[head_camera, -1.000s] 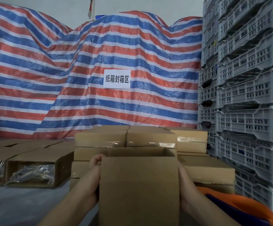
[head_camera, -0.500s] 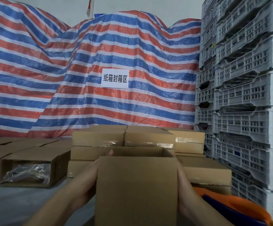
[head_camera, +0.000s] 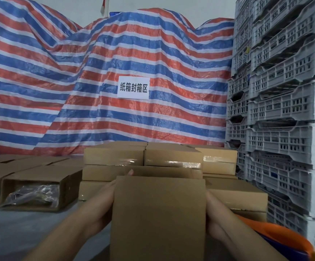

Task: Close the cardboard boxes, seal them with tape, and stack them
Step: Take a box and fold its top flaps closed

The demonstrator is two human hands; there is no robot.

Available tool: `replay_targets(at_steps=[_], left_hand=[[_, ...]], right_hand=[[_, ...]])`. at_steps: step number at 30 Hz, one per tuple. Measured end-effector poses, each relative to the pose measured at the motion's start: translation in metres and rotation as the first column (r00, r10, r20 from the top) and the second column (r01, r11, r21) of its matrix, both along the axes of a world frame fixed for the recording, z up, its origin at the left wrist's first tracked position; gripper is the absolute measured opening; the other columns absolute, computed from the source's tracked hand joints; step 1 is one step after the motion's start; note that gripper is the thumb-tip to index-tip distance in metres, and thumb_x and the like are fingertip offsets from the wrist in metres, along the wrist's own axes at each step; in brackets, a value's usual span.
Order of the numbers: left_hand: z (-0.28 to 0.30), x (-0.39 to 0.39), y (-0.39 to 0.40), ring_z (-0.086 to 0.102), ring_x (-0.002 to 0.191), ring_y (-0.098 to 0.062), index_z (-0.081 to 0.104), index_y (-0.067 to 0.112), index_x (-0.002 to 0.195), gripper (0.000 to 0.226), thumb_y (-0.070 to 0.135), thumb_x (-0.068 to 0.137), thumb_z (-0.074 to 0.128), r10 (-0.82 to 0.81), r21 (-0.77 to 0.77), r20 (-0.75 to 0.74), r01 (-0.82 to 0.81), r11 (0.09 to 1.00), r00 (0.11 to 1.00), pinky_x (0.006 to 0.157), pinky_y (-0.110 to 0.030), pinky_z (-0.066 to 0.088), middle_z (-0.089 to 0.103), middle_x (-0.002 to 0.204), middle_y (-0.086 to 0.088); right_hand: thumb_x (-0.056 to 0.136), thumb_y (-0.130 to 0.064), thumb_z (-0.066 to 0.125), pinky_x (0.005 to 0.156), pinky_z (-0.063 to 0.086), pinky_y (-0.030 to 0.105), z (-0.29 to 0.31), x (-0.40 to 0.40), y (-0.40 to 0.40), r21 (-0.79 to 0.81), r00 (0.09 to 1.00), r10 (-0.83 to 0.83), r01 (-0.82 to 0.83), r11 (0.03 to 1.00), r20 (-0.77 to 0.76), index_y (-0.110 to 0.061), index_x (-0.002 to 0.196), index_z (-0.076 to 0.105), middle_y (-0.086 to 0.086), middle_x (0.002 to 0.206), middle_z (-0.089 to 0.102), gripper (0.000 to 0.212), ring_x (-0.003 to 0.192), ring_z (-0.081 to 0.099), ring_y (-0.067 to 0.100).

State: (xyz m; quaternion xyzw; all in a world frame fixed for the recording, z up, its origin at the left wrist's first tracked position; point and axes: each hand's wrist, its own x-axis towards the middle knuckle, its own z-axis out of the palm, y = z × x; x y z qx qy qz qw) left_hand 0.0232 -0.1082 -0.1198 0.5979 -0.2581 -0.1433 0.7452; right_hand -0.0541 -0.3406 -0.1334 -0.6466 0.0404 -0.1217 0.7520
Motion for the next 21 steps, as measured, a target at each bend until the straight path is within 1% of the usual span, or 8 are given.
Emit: replay_targets(at_steps=[3, 5, 7, 9, 12, 16, 18, 21], left_hand=[[-0.003, 0.0, 0.002, 0.074, 0.075, -0.025, 0.077, 0.014, 0.09, 0.035, 0.043, 0.072, 0.066, 0.002, 0.007, 0.049, -0.002, 1.0, 0.999, 0.065, -0.034, 0.052, 0.075, 0.092, -0.016], [-0.003, 0.002, 0.003, 0.074, 0.076, -0.023, 0.078, 0.017, 0.088, 0.034, 0.045, 0.083, 0.059, 0.014, 0.003, 0.073, -0.014, 1.0, 0.997, 0.064, -0.032, 0.053, 0.076, 0.091, -0.012], [-0.001, 0.005, 0.007, 0.074, 0.086, -0.022, 0.08, 0.023, 0.091, 0.052, 0.058, 0.092, 0.042, 0.009, 0.022, 0.083, -0.01, 1.0, 0.997, 0.072, -0.035, 0.053, 0.076, 0.097, -0.009], [0.001, 0.008, 0.011, 0.071, 0.101, -0.021, 0.078, 0.029, 0.101, 0.066, 0.071, 0.085, 0.03, -0.051, 0.06, 0.104, 0.045, 0.997, 0.993, 0.085, -0.037, 0.049, 0.074, 0.109, -0.006], [0.002, 0.01, 0.013, 0.069, 0.107, -0.019, 0.074, 0.027, 0.11, 0.065, 0.07, 0.071, 0.045, -0.1, 0.052, 0.103, 0.095, 0.994, 0.99, 0.089, -0.038, 0.048, 0.072, 0.115, -0.005], [0.005, 0.007, 0.008, 0.073, 0.091, -0.015, 0.078, 0.042, 0.086, 0.035, 0.063, 0.065, 0.06, -0.08, 0.118, 0.135, 0.064, 0.991, 0.988, 0.079, -0.034, 0.05, 0.076, 0.099, 0.001], [0.003, 0.01, 0.006, 0.073, 0.089, -0.018, 0.08, 0.03, 0.095, 0.046, 0.062, 0.065, 0.065, -0.021, 0.131, 0.126, 0.004, 0.991, 0.992, 0.079, -0.036, 0.051, 0.077, 0.098, -0.002], [-0.001, 0.012, 0.003, 0.072, 0.094, -0.025, 0.066, 0.02, 0.118, 0.065, 0.056, 0.064, 0.072, 0.069, 0.144, 0.069, -0.078, 0.986, 0.995, 0.079, -0.036, 0.052, 0.075, 0.103, -0.007]], right_hand=[[0.052, -0.04, 0.072, 0.049, 0.054, 0.027, 0.001, 0.002, -0.002, 0.013, 1.0, -0.002, 0.003, 1.0, -0.009, -0.012, 0.062, 0.08, 0.012, 0.072, 0.075, 0.031, 0.058, 0.072, 0.023], [0.055, -0.04, 0.071, 0.052, 0.054, 0.028, -0.001, 0.004, -0.004, 0.019, 1.0, -0.013, 0.013, 1.0, -0.004, -0.012, 0.064, 0.08, 0.013, 0.075, 0.075, 0.031, 0.059, 0.073, 0.024], [0.054, -0.041, 0.072, 0.058, 0.054, 0.031, -0.002, 0.006, -0.006, 0.024, 1.0, -0.021, 0.021, 0.999, -0.008, -0.011, 0.065, 0.08, 0.015, 0.077, 0.075, 0.032, 0.061, 0.073, 0.026], [0.049, -0.042, 0.073, 0.058, 0.054, 0.03, -0.004, 0.006, -0.007, 0.03, 1.0, -0.01, 0.01, 1.0, -0.003, -0.012, 0.066, 0.08, 0.015, 0.078, 0.076, 0.036, 0.062, 0.074, 0.026], [0.042, -0.045, 0.076, 0.06, 0.055, 0.03, -0.006, 0.008, -0.008, 0.048, 0.999, 0.019, -0.021, 0.999, 0.031, -0.012, 0.071, 0.082, 0.015, 0.083, 0.077, 0.045, 0.066, 0.074, 0.025], [0.041, -0.043, 0.078, 0.062, 0.057, 0.032, -0.009, 0.011, -0.009, 0.046, 0.999, 0.038, -0.039, 0.998, 0.029, -0.01, 0.077, 0.082, 0.016, 0.088, 0.077, 0.049, 0.07, 0.075, 0.028], [0.048, -0.039, 0.075, 0.057, 0.058, 0.032, -0.009, 0.011, -0.009, 0.076, 0.999, 0.039, -0.041, 0.996, 0.029, -0.01, 0.076, 0.082, 0.016, 0.087, 0.077, 0.041, 0.07, 0.075, 0.028], [0.066, -0.036, 0.069, 0.052, 0.057, 0.029, -0.011, 0.012, -0.011, 0.116, 1.0, 0.021, -0.023, 0.993, 0.017, -0.01, 0.073, 0.082, 0.015, 0.084, 0.077, 0.03, 0.069, 0.075, 0.027]])
